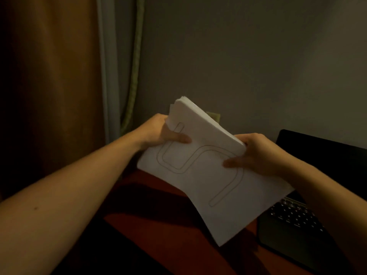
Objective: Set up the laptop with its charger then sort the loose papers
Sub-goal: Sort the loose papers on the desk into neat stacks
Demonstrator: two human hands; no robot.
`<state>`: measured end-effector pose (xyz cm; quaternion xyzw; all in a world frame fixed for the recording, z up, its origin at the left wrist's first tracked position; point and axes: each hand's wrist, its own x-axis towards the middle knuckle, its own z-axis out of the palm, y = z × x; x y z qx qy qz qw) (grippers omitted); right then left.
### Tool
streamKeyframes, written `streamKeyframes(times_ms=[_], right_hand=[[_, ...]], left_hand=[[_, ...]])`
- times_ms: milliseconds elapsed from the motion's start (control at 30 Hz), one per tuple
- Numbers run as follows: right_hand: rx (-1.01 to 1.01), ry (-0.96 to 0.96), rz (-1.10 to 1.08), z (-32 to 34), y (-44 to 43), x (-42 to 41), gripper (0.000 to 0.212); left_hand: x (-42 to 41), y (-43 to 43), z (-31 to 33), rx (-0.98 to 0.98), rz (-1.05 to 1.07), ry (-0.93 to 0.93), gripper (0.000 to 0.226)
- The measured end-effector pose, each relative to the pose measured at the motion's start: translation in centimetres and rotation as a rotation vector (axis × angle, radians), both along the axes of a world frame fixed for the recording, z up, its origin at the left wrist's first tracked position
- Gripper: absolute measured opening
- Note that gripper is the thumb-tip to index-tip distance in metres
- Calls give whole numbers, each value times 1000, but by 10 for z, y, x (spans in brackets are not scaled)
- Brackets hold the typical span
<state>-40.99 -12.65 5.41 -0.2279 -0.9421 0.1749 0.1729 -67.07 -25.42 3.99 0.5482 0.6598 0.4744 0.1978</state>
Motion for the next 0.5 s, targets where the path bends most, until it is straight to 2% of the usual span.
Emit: streamKeyframes(times_ms=[100, 200, 267, 367, 433, 500], right_hand=[[12, -59, -44, 0, 5, 4, 29], [-137, -30, -132, 6, 17, 25, 25], [-342, 164, -149, -1, 25, 39, 32], [-750, 640, -159, -33, 22, 42, 60], [-822, 775, -191, -63, 12, 37, 61], [-771, 780, -230, -93, 1, 32, 55]], left_hand=[[6, -3, -25, 106, 46, -180, 55], [5, -11, -45, 204, 87, -344, 53], [3, -16, -54, 237, 135, -450, 56], [6, -17, -65, 262, 145, -575, 57], [14, -15, -75, 270, 156, -617, 57], [20, -13, -89, 265, 191, -608, 55]])
